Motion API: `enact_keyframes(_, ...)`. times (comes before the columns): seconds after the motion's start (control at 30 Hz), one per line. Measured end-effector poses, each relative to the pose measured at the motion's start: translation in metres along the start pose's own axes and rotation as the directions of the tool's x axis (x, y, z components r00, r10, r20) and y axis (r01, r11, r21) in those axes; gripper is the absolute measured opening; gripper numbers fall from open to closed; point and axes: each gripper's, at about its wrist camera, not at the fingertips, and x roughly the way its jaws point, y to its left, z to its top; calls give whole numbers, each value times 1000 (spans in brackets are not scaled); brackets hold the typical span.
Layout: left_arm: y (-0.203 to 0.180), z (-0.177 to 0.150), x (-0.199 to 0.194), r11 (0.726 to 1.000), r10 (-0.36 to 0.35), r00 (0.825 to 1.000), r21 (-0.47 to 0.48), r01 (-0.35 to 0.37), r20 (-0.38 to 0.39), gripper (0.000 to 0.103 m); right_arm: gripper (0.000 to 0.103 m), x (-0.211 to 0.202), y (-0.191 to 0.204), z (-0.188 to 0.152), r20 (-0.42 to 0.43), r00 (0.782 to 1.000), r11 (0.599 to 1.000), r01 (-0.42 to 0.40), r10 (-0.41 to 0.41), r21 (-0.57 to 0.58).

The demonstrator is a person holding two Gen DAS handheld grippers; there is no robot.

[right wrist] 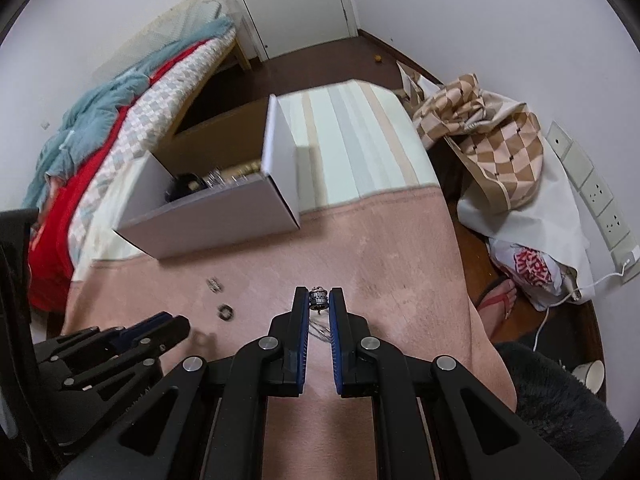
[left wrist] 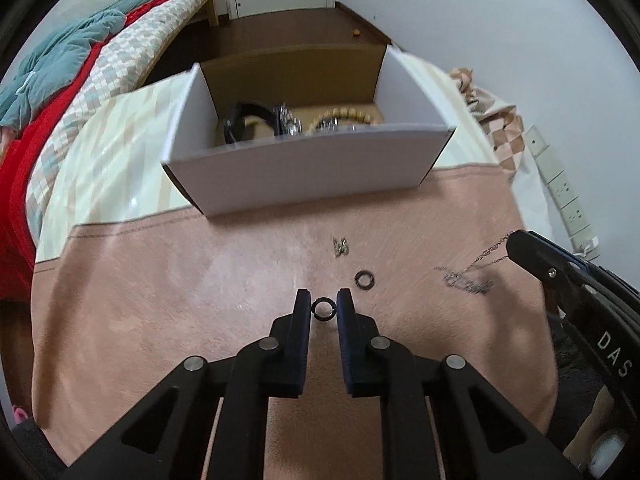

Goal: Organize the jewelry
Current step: 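Grasp the silver pendant chain with the right tool while the left tool grasps a black ring, then carry the pendant chain and black ring into the white box and open both tools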

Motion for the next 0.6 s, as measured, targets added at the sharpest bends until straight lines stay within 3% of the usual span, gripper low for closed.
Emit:
enact_keyframes(0.33,28,66,-72,997,-64,989,-31,68,132,10,10,-68,35,71,120,981,988,-150,154,-46)
enact_keyframes(0.47,45,98,-80,996,-69,985,-40,76,156,10,10,-82,55,113,165,967,979,-177,192,-105)
enact_keyframes(0.6,63,129,-63,995,-69,990,-69,78,125,10,10,-63,72,149,142,970,973,-175,197,-151)
